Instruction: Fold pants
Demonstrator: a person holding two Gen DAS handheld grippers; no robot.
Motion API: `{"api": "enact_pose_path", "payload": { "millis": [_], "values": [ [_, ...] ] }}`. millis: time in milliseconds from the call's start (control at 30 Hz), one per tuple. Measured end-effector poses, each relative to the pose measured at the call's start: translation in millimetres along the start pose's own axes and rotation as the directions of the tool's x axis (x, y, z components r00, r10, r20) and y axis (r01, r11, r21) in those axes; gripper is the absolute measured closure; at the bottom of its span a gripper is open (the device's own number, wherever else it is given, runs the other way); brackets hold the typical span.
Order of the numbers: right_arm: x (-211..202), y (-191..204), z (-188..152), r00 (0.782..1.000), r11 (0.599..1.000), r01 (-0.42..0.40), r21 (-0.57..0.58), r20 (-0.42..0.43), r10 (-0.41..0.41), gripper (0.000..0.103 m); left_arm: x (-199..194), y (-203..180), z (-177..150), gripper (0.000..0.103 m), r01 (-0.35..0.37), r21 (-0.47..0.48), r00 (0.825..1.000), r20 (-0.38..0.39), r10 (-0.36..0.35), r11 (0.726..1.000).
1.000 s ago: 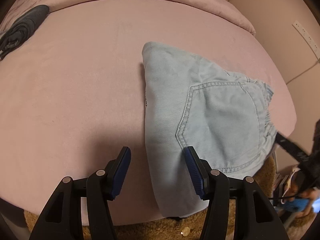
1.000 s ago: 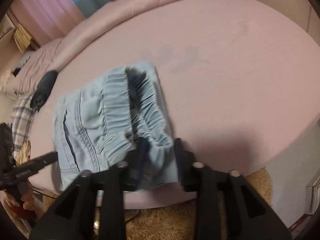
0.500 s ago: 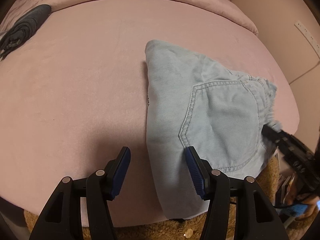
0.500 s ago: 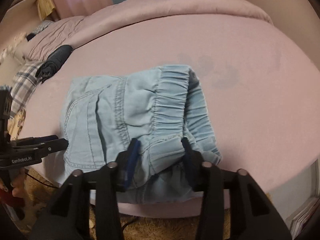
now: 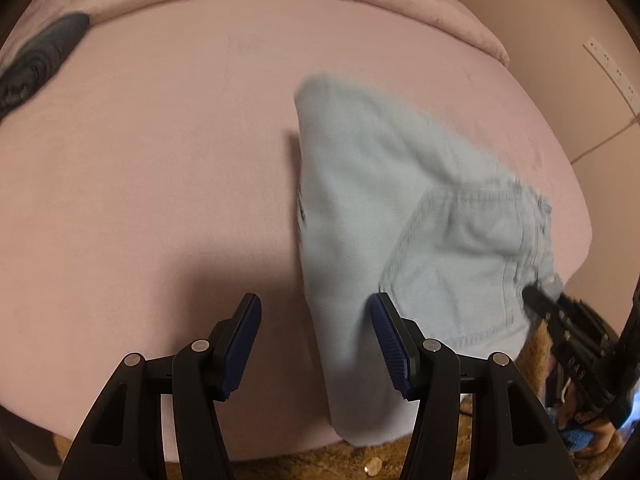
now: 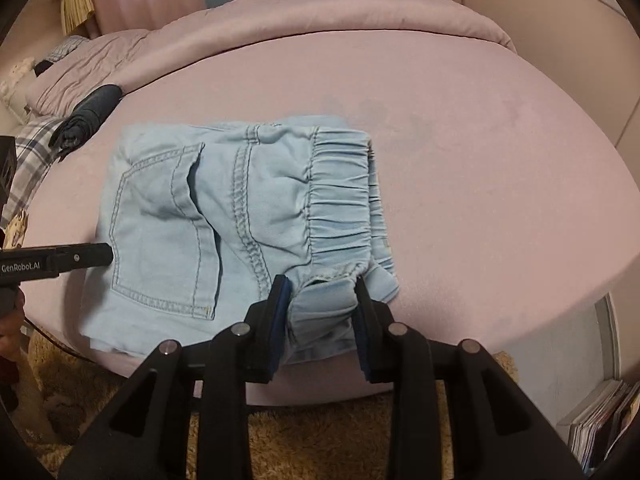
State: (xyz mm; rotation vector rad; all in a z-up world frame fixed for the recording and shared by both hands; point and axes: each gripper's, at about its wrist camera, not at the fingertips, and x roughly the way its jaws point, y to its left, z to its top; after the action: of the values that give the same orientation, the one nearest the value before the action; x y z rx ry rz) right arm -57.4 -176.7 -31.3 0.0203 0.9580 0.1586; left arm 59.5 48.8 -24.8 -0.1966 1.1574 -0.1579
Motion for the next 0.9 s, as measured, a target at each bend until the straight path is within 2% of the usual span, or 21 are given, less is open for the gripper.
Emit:
{"api": "enact_pose_path", "payload": {
  "millis": [100, 200, 233, 300, 367, 433, 500, 600, 700, 733, 800, 900],
  "values": [
    [1, 1, 1, 1.000, 1.000, 0.001, -0.010, -0.003, -0.001, 0.072, -20, 1, 24, 0.046, -0.005, -0.003, 0.994, 0.108, 0.006, 1.000],
    [0, 0, 2, 1.000, 1.000, -0.002, 0.001, 0.002, 0.002, 0.072, -21, -2, 45, 0.046, 0.017, 0.030, 0.987, 0.157, -0.021, 0.999],
    [-4, -5, -3, 1.000, 1.000, -0.004, 0.004, 0.002, 0.004, 0.072, -12, 0, 51, 0.046, 0.013, 0.033, 0.989, 0.149, -0.018, 0.999],
    [-8, -5, -4, 1.000, 1.000, -0.010, 0.005, 0.002, 0.010, 0.072, 13, 7, 61, 0.046, -0.039, 0.002, 0.994, 0.105, 0.039, 0.999],
    [-9, -9, -5, 1.000, 1.000, -0.014, 0.004, 0.002, 0.014, 0.072, 38, 19, 67, 0.046, -0.013, -0.050, 0.999, 0.048, 0.016, 0.999],
    [-8, -10, -5, 1.000, 1.000, -0.016, 0.002, 0.003, 0.016, 0.072, 50, 29, 66, 0.042, 0.019, -0.102, 0.999, 0.032, -0.015, 0.995],
    [-7, -13, -5, 1.000, 1.000, -0.025, 0.006, 0.001, 0.025, 0.071, 49, 32, 63, 0.040, 0.021, -0.102, 0.999, 0.050, -0.016, 0.995],
    [-10, -16, 0, 0.999, 0.999, -0.038, -0.015, -0.002, 0.038, 0.068, 36, 31, 57, 0.040, 0.015, -0.102, 0.998, 0.067, -0.008, 0.995],
    [-19, -24, 11, 0.998, 0.999, -0.053, 0.015, -0.035, 0.053, 0.061, 15, 24, 43, 0.042, 0.042, -0.085, 0.995, 0.091, -0.034, 0.996],
    [-24, -28, 18, 0.997, 0.997, -0.069, 0.034, -0.024, 0.069, 0.056, 8, 19, 36, 0.042, 0.053, -0.065, 0.993, 0.108, -0.046, 0.996],
    [-38, -31, 33, 0.995, 0.994, -0.099, 0.045, 0.037, 0.097, 0.055, -9, 11, 19, 0.043, 0.084, -0.011, 0.987, 0.139, -0.082, 0.996],
    [-41, -22, 56, 0.989, 0.992, -0.124, -0.020, 0.082, 0.126, 0.055, -19, -1, -4, 0.045, 0.137, 0.029, 0.980, 0.142, -0.140, 0.990]
  ]
}}
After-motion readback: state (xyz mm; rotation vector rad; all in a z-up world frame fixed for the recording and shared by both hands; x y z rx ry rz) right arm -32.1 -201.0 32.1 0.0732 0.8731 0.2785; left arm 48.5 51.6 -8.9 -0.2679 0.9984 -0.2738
